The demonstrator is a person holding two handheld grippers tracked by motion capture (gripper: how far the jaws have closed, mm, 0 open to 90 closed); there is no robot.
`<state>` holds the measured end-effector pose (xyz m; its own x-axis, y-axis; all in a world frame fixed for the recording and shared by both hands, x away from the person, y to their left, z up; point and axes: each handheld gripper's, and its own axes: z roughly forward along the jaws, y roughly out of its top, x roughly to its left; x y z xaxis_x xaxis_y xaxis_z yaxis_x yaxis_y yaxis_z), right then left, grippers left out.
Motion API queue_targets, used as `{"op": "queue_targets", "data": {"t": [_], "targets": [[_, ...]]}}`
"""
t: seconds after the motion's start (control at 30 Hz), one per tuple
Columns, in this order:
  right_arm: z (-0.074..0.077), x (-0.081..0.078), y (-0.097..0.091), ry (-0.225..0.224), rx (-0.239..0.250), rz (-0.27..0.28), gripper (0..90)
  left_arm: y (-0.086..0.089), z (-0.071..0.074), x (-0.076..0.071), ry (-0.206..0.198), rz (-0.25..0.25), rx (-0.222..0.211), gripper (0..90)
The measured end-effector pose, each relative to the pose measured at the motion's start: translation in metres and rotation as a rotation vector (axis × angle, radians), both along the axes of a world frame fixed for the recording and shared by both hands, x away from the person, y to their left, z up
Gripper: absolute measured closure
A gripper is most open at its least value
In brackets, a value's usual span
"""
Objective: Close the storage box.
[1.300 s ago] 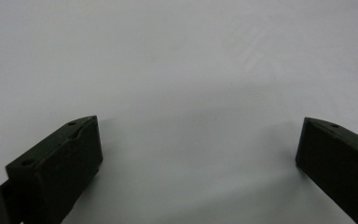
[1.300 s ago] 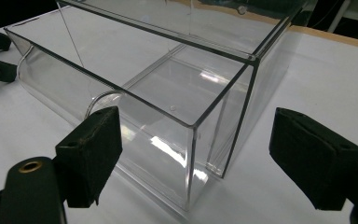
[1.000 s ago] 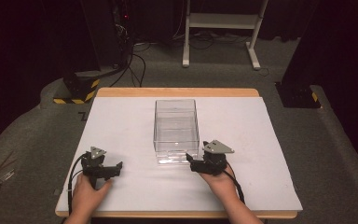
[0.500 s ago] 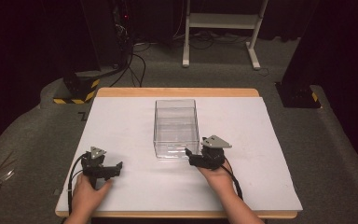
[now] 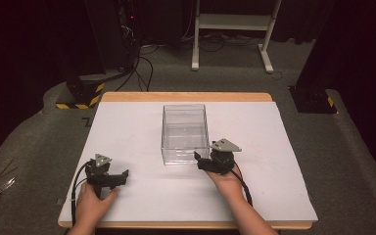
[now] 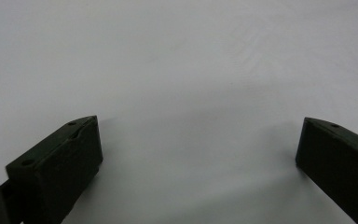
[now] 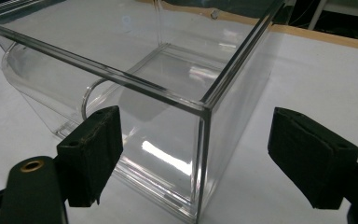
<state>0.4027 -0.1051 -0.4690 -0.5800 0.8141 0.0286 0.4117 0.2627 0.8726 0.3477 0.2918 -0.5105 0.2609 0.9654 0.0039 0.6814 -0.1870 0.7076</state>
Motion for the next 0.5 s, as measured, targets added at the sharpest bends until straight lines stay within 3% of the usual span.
{"op": "queue_targets", "data": {"t": [0.5], "targets": [[-0.003, 0.010, 0.003, 0.009, -0.009, -0.024, 18.2, 0.000, 0.000, 0.000, 0.001, 0.000, 0.000, 0.5]]}}
